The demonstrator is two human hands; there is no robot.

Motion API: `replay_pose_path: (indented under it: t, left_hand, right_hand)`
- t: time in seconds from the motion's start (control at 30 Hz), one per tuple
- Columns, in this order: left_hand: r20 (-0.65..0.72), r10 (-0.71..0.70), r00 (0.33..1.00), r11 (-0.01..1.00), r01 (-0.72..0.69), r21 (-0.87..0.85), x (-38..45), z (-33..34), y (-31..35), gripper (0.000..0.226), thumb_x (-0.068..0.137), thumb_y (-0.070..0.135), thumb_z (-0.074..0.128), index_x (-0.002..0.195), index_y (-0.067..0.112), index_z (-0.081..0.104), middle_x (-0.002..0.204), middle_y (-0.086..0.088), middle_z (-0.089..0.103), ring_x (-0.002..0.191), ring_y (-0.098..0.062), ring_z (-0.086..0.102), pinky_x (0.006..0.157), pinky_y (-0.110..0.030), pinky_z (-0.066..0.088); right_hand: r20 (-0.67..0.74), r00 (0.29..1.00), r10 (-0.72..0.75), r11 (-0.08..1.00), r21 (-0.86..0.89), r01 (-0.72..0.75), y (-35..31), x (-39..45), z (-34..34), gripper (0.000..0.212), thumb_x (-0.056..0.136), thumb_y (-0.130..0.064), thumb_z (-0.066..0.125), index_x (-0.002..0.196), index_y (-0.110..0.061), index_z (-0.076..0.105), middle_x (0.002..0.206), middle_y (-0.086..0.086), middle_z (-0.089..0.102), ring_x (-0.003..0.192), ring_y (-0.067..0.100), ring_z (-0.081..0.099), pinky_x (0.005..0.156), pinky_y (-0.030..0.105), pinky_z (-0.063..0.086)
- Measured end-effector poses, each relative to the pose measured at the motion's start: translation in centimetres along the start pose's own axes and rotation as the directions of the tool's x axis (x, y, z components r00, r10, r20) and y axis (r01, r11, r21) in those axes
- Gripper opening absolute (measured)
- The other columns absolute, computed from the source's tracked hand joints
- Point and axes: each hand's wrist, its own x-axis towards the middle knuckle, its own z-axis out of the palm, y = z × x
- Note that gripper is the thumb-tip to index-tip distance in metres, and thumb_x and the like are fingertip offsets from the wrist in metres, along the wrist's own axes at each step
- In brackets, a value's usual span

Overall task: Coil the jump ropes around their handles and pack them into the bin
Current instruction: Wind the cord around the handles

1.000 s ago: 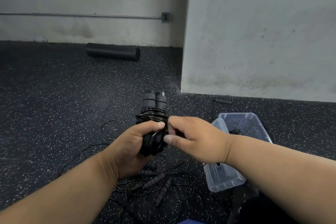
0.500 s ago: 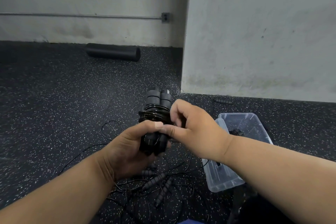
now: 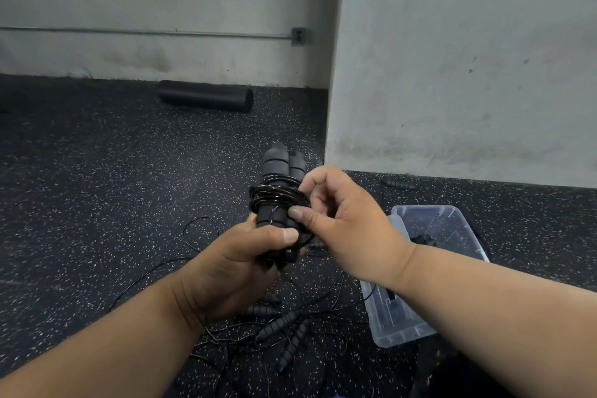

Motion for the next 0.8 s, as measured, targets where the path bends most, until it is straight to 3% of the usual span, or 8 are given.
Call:
replay_pose_path:
  t: [0.1, 0.23, 0.3, 0.47, 0.6, 0.7, 0.8]
  left_hand:
    - [-0.037, 0.024, 0.999, 0.998, -0.022, 0.059, 0.4, 0.0, 0.0, 0.056, 0.071, 0.038, 0.093, 0.117, 0.012, 0.075, 0.106, -0.008, 0.071, 0.086, -0.016, 0.062, 0.069, -0.026, 0.049]
    - [-0.11, 0.005, 0.994, 0.998, 0.002, 0.064, 0.3, 0.1, 0.5, 0.051, 0.09, 0.039, 0.064, 0.132, 0.011, 0.065, 0.112, -0.009, 0.074, 0.081, -0.014, 0.063, 0.073, -0.029, 0.046]
    - [-0.107, -0.003, 0.994, 0.995, 0.013, 0.099, 0.2, 0.0, 0.8, 0.053, 0.091, 0.045, 0.061, 0.134, 0.014, 0.066, 0.117, -0.01, 0.073, 0.083, -0.016, 0.062, 0.077, -0.032, 0.044]
    - [-0.089, 0.001, 0.996, 0.99, 0.011, 0.138, 0.0, -0.5, 1.2, 0.082, 0.077, 0.057, 0.083, 0.142, 0.014, 0.059, 0.12, -0.01, 0.07, 0.086, -0.018, 0.058, 0.076, -0.031, 0.045]
    - [-0.135, 0.0, 0.991, 0.987, 0.022, 0.161, 0.0, -0.2, 1.1, 0.061, 0.088, 0.047, 0.058, 0.14, 0.015, 0.058, 0.117, -0.003, 0.075, 0.087, -0.014, 0.064, 0.074, -0.025, 0.052]
    - [-0.154, 0.007, 0.988, 0.984, 0.02, 0.178, 0.1, -0.6, 0.8, 0.065, 0.084, 0.048, 0.07, 0.14, 0.018, 0.056, 0.119, -0.003, 0.074, 0.09, -0.012, 0.067, 0.075, -0.024, 0.057]
    - [-0.153, 0.033, 0.988, 0.978, 0.0, 0.207, 0.3, -1.0, 0.7, 0.073, 0.08, 0.05, 0.079, 0.14, 0.016, 0.055, 0.113, -0.004, 0.072, 0.091, -0.015, 0.064, 0.077, -0.025, 0.057]
  right_hand:
    - [-0.077, 0.996, -0.04, 0.997, -0.07, 0.035, -0.5, -0.1, 0.4, 0.025, 0.094, -0.013, 0.076, 0.103, -0.03, 0.06, 0.068, -0.005, 0.048, 0.061, 0.003, 0.046, 0.058, 0.013, 0.045]
    - [-0.118, 0.987, -0.105, 0.979, -0.188, 0.082, -0.3, -0.1, 0.5, 0.027, 0.094, -0.02, 0.076, 0.107, -0.036, 0.059, 0.074, -0.003, 0.056, 0.065, 0.008, 0.054, 0.065, 0.024, 0.048]
    - [-0.126, 0.983, -0.13, 0.975, -0.196, 0.104, -0.4, -0.2, 0.5, 0.029, 0.094, -0.021, 0.076, 0.107, -0.04, 0.059, 0.074, -0.006, 0.057, 0.066, 0.009, 0.056, 0.065, 0.024, 0.048]
    - [-0.185, 0.954, -0.236, 0.948, -0.26, 0.184, -0.9, -0.2, 0.5, 0.024, 0.091, -0.024, 0.075, 0.107, -0.038, 0.065, 0.083, -0.012, 0.062, 0.075, 0.014, 0.062, 0.069, 0.026, 0.052]
    - [-0.182, 0.941, -0.286, 0.9, -0.388, 0.198, -1.5, -0.1, 0.5, 0.017, 0.087, -0.014, 0.079, 0.095, -0.027, 0.071, 0.086, -0.014, 0.065, 0.081, 0.01, 0.064, 0.071, 0.021, 0.051]
    - [-0.187, 0.963, -0.195, 0.93, -0.348, 0.121, -1.8, 0.1, 0.7, 0.019, 0.084, -0.014, 0.077, 0.093, -0.029, 0.069, 0.085, -0.013, 0.065, 0.078, 0.011, 0.065, 0.07, 0.024, 0.054]
    - [-0.171, 0.966, -0.195, 0.909, -0.401, 0.112, -1.8, 0.2, 0.7, 0.021, 0.084, -0.017, 0.077, 0.094, -0.032, 0.067, 0.085, -0.014, 0.066, 0.081, 0.008, 0.064, 0.071, 0.023, 0.053]
